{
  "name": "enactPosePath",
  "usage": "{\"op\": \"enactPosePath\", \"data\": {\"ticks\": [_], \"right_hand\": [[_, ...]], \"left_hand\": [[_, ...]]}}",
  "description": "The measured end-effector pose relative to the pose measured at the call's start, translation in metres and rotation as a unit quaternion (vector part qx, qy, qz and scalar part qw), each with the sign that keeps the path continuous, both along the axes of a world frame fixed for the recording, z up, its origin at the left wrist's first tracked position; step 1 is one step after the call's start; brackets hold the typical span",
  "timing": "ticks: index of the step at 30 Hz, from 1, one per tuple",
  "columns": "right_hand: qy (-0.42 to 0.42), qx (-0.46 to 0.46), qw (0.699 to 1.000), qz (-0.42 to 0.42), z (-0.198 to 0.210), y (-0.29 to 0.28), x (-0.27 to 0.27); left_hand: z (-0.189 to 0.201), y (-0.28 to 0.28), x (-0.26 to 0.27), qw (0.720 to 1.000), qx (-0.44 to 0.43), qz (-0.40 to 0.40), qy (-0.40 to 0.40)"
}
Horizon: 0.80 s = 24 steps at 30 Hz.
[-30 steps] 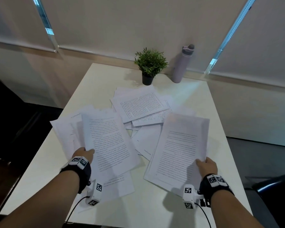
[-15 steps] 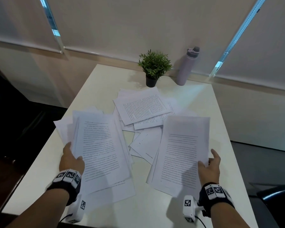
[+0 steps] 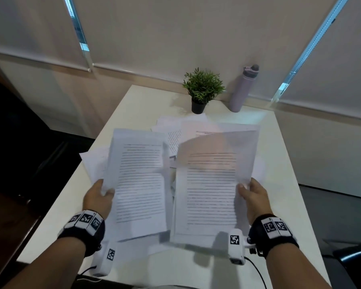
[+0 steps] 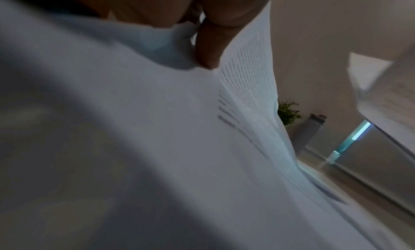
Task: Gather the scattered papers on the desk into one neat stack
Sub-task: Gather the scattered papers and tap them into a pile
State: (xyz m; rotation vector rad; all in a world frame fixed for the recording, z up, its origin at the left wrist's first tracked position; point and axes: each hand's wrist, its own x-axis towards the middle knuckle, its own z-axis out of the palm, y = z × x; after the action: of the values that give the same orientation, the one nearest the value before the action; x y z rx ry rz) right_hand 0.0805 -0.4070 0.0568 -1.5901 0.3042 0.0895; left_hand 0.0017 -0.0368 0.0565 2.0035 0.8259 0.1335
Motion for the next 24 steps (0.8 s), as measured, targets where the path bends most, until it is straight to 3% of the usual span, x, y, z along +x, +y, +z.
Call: {"op": "enactPosePath", "data": {"ticks": [6, 11, 13, 15, 17, 19, 21, 24], "right_hand": [[0.11, -0.027, 0.991, 0.077, -0.04, 0.04, -0.007], [0.137, -0.013, 0.987, 0.088, -0.05, 0.06, -0.014], [0.139, -0.024, 0.985, 0.098, -0.05, 0.062, -0.013], [0.153, -0.062, 0.982, 0.094, -0.053, 0.06, -0.013], [0.168, -0.124, 0.975, 0.081, -0.06, 0.055, -0.012], [0.183, -0.172, 0.965, 0.071, -0.069, 0.052, -0.014], [0.189, -0.19, 0.96, 0.075, -0.076, 0.053, -0.017], [0.195, -0.208, 0.955, 0.081, -0.081, 0.06, -0.02]], "left_hand": [[-0.033, -0.033, -0.004, 0.987, -0.099, -0.112, 0.055], [-0.047, -0.046, -0.008, 0.967, -0.204, -0.144, 0.049], [-0.05, -0.042, -0.005, 0.966, -0.196, -0.147, 0.076], [-0.053, -0.03, 0.001, 0.98, -0.117, -0.124, 0.101], [-0.056, -0.015, 0.005, 0.991, -0.028, -0.044, 0.124], [-0.059, 0.0, 0.004, 0.982, 0.025, 0.047, 0.179], [-0.063, 0.012, 0.004, 0.974, 0.007, 0.084, 0.212], [-0.071, 0.023, 0.009, 0.975, -0.054, 0.062, 0.205]]}}
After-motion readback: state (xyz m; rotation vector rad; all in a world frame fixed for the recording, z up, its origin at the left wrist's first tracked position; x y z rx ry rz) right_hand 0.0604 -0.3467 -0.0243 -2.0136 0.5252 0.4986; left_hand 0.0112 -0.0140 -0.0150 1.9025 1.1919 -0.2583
